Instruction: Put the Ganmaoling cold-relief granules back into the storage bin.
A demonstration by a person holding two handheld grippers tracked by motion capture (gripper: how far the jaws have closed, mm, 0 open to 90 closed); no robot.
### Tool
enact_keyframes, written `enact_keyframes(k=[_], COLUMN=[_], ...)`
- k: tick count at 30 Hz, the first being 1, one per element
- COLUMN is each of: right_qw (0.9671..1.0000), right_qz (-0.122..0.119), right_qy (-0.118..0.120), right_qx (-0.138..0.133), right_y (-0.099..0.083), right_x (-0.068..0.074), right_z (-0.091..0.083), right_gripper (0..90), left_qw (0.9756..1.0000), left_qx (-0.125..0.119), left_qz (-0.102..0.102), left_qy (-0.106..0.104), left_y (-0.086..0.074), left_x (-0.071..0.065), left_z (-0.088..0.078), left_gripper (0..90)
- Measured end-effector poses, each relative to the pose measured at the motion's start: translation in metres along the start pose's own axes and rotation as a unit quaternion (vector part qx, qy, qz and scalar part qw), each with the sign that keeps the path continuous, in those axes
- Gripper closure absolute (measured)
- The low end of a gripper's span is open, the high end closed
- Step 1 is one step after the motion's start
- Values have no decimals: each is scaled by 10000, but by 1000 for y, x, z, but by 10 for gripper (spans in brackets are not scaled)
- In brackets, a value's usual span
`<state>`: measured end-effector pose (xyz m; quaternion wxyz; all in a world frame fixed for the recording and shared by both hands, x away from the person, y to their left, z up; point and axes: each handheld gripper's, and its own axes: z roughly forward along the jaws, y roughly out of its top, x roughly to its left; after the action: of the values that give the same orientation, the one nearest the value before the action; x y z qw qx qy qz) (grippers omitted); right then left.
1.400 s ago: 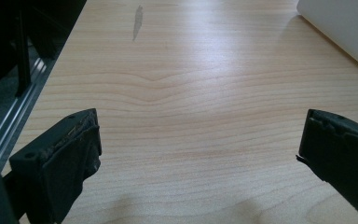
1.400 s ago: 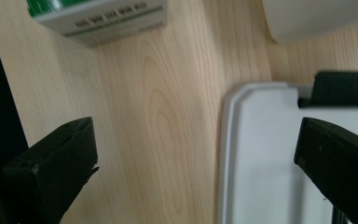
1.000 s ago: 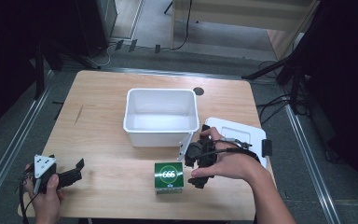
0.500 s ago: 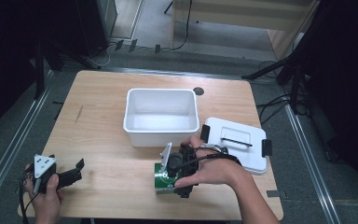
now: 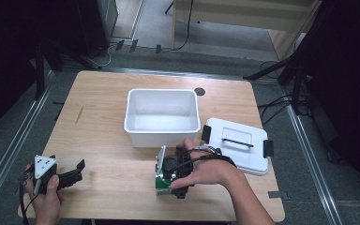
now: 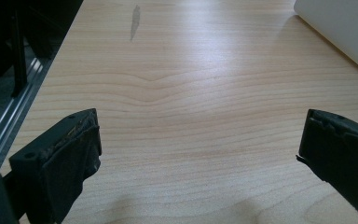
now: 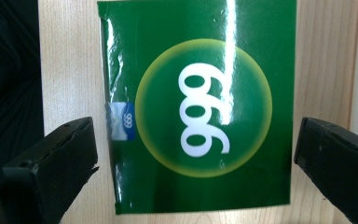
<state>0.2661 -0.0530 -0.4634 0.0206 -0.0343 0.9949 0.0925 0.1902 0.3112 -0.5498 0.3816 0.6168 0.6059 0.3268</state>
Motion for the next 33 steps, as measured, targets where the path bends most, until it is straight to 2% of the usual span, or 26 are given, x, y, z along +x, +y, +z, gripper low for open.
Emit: enact_keyframes(k=[11, 14, 16, 18, 23, 27, 33], right_qw=[9998, 9998, 9998, 9999, 9996, 9998, 9997], right_qz=[-84, -139, -163, -93, -232, -175, -215], right_qy=[-126, -111, -56, -86, -115, -79, -103], right_qx=[123, 129, 126, 116, 77, 110, 21], right_y=[6, 7, 7, 7, 6, 6, 3], right_x=[-1, -1, -2, -1, -2, -2, -4], right_z=[12, 13, 13, 12, 10, 7, -6], right_gripper=[64, 74, 117, 146, 157, 158, 159], left_qw=[10000, 10000, 10000, 10000, 10000, 10000, 10000], left_qx=[2, 7, 2, 4, 5, 0, -4], left_qz=[-21, -19, -18, -20, -14, -17, -19], left_qy=[-9, -16, -19, -17, -14, -14, -11], left_y=[0, 0, 0, 0, 0, 0, 0], left_x=[1, 1, 1, 1, 1, 1, 0], left_z=[0, 0, 0, 0, 0, 0, 0], left_gripper=[0, 0, 0, 0, 0, 0, 0])
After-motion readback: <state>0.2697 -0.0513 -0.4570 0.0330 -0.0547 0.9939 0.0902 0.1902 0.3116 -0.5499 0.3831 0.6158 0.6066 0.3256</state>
